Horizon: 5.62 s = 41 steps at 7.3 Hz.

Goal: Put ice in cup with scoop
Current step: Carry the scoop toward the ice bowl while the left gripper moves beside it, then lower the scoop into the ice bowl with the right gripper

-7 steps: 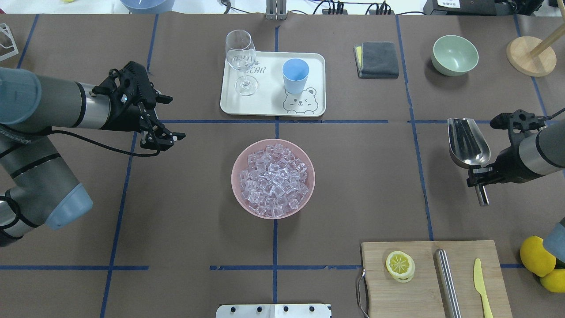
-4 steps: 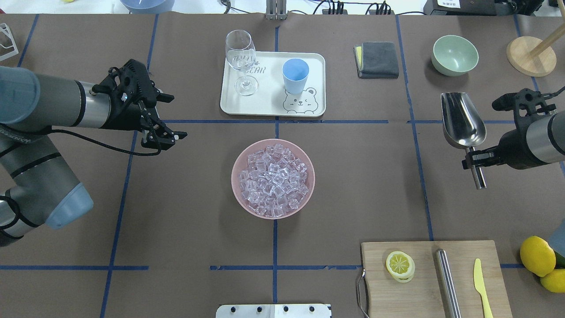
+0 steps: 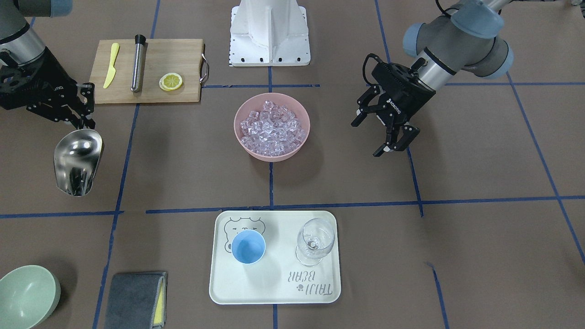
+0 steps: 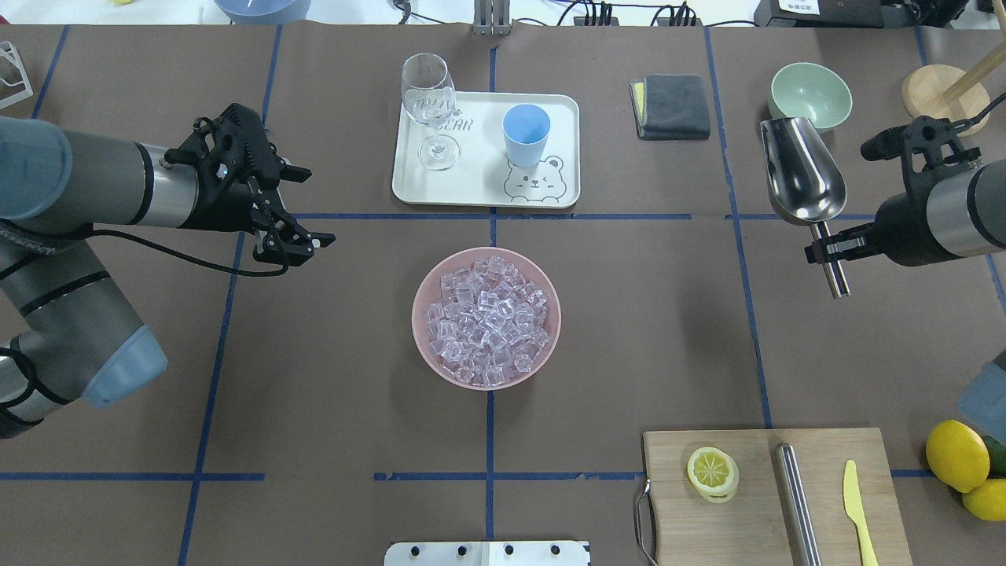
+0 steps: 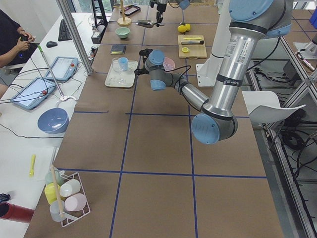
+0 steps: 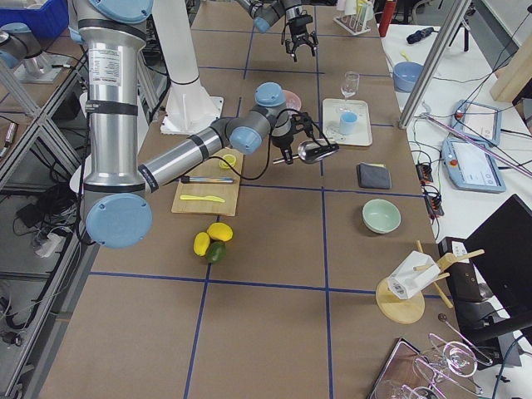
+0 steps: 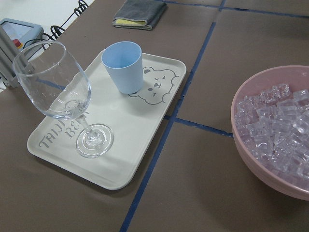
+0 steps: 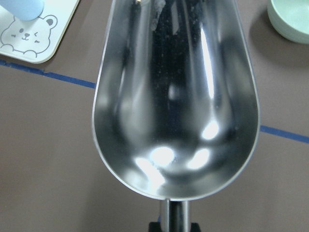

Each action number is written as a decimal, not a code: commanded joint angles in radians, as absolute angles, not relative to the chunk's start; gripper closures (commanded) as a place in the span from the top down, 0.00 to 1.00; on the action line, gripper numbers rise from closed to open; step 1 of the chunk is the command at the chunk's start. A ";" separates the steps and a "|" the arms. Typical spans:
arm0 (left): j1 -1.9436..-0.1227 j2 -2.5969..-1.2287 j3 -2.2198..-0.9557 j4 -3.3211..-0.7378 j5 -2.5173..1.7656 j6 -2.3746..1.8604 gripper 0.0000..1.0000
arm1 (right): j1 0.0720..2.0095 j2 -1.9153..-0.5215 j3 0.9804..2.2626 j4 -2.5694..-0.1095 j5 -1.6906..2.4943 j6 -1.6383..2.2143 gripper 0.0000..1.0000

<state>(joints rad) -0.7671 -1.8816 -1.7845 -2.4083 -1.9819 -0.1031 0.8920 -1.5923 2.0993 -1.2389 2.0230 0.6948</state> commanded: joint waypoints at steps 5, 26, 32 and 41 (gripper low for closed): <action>-0.767 -1.882 -1.801 -2.408 -1.985 -0.106 1.00 | 0.930 -1.433 2.129 -1.502 1.961 0.379 0.00; -0.574 -1.928 -1.663 -2.410 -2.164 0.047 1.00 | 0.632 -0.862 2.075 -2.470 1.623 -0.347 0.00; -0.572 -2.031 -1.506 -2.487 -2.123 0.049 1.00 | 0.571 -0.838 2.066 -2.505 1.625 -0.371 0.00; -0.568 -2.028 -1.465 -2.586 -2.123 0.041 1.00 | 0.492 -0.453 1.589 -2.762 1.531 -0.423 0.00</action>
<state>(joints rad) -0.5691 -2.0266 -1.4699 -2.5823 -2.1227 0.0426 0.4985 -0.4821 1.6375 -2.7241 1.5536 -0.4228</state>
